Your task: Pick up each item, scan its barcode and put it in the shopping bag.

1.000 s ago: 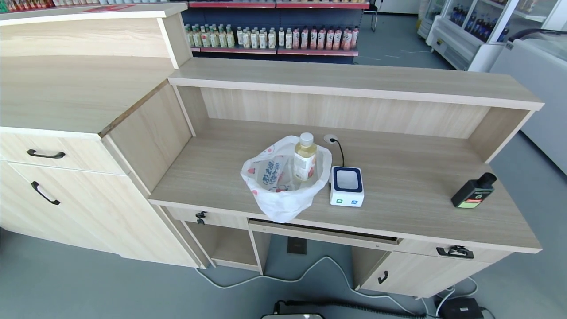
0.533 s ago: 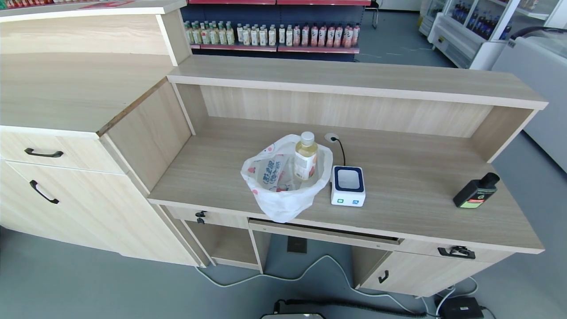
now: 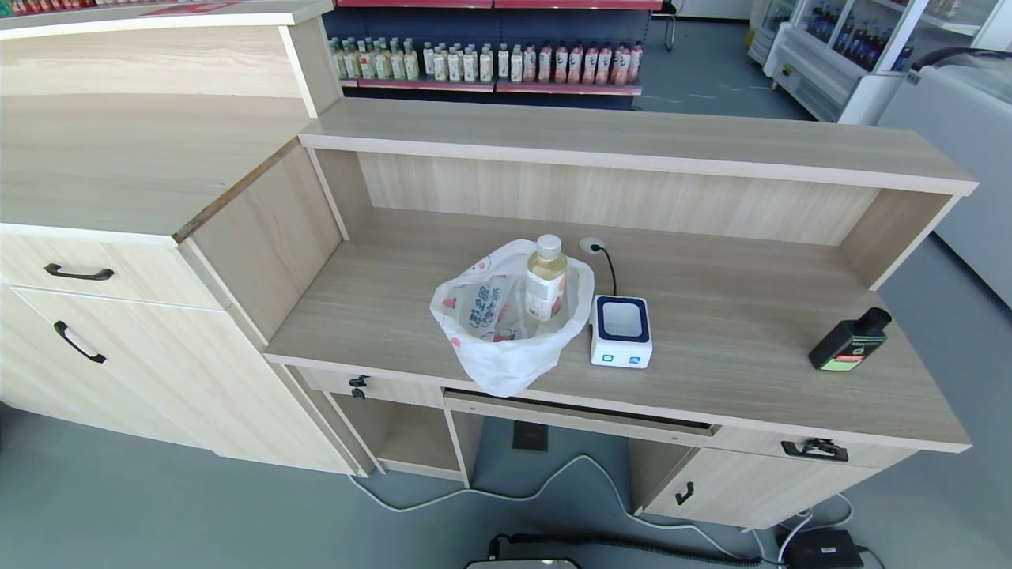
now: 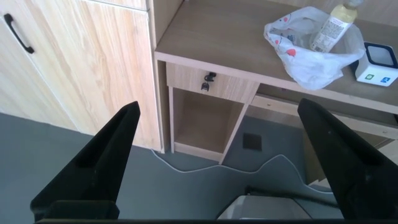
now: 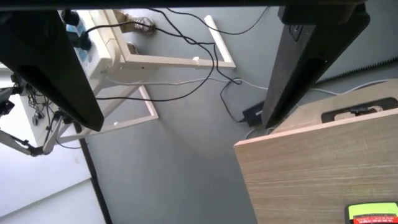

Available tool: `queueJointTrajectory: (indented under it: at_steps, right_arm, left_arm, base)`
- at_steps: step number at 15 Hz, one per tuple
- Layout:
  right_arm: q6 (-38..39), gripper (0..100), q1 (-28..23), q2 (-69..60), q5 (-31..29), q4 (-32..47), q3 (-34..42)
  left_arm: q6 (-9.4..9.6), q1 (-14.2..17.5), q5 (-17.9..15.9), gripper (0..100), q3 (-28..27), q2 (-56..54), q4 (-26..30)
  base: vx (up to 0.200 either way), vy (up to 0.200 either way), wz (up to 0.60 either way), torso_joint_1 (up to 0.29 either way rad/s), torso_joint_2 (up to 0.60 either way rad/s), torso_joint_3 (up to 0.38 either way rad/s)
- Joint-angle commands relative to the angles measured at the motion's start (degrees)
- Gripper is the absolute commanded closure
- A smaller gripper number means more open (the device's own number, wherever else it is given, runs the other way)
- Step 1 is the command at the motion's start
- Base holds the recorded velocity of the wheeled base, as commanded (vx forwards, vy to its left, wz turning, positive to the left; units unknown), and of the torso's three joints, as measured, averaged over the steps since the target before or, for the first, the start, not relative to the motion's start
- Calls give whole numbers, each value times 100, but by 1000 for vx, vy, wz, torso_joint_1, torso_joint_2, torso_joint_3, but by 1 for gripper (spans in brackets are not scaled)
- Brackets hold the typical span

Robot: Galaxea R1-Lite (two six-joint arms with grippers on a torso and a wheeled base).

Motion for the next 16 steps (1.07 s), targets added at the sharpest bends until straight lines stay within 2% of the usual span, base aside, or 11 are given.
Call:
queueJointTrajectory:
  at_steps: [1,3,5,6,8,11,16]
  right_arm:
    - [-3,0,-565,859,678,15,-497]
    - [-249,0,-864,1413,1276,7,-831]
    - [-284,0,-873,1791,1302,-29,-1016]
    - [-275,0,-837,1949,1364,-64,-1139]
    - [-240,0,-776,2292,2032,-73,-1481]
    - [-214,0,-486,2529,2497,-64,-1798]
    - [-205,0,-187,2828,2568,-55,-2264]
  left_arm:
    - [-1,1,1,0,-2,-2,-1]
    - [-1,1,1,0,-2,-2,-1]
    - [-1,1,1,0,-2,-2,-1]
    - [-1,1,1,0,-2,-2,-1]
    - [-1,1,1,0,-2,-2,-1]
    - [-1,1,1,0,-2,-2,-1]
    - [8,1,1,0,-2,-2,-1]
  base:
    - [0,0,0,0,0,0]
    - [0,0,0,0,0,0]
    - [0,0,0,0,0,0]
    - [0,0,0,0,0,0]
    - [0,0,0,0,0,0]
    - [0,0,0,0,0,0]
    - [0,0,0,0,0,0]
